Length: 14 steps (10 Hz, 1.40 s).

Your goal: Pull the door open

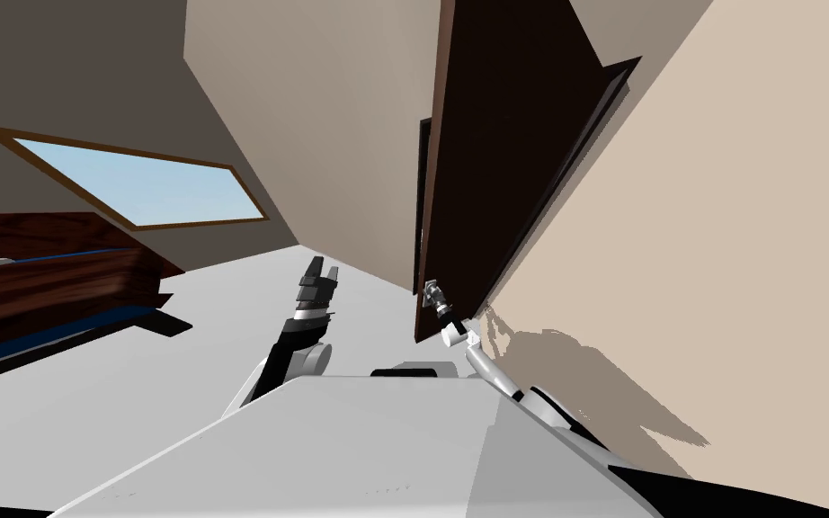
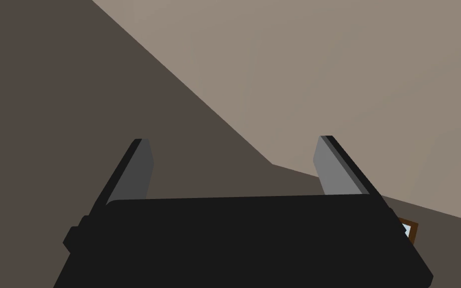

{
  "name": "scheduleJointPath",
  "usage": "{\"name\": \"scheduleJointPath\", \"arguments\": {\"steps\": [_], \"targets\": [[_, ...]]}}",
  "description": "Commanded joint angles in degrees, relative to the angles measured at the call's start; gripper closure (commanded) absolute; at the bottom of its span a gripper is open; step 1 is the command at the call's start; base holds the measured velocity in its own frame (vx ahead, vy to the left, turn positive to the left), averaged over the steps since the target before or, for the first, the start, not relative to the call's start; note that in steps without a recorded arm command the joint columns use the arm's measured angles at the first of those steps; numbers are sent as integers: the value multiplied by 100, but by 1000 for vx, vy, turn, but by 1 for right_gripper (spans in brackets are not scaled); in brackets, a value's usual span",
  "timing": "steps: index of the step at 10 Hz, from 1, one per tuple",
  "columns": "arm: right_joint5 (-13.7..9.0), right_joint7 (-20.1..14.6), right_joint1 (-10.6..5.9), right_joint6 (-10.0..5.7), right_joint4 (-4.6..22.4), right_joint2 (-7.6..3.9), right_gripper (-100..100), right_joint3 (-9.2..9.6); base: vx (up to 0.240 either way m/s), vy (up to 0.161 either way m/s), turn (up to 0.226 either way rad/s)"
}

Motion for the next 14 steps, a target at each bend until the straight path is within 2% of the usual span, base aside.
{"name": "scheduleJointPath", "arguments": {"steps": [1, 4, 5, 9, 10, 14], "targets": [[12, -46, -63, 19, -4, 110, 100, 240, -9, 5, -93], [12, -46, -63, 19, -4, 110, 100, 240, -12, 7, -2], [10, -74, -109, -1, 11, 121, 100, 324, -5, 3, -102], [10, -74, -109, -1, 11, 121, 100, 324, -1, 1, -14], [7, -103, -159, -21, 27, 131, 100, 414, -7, -3, -82], [7, -103, -159, -21, 27, 131, 100, 414, -1, 0, -10]]}}
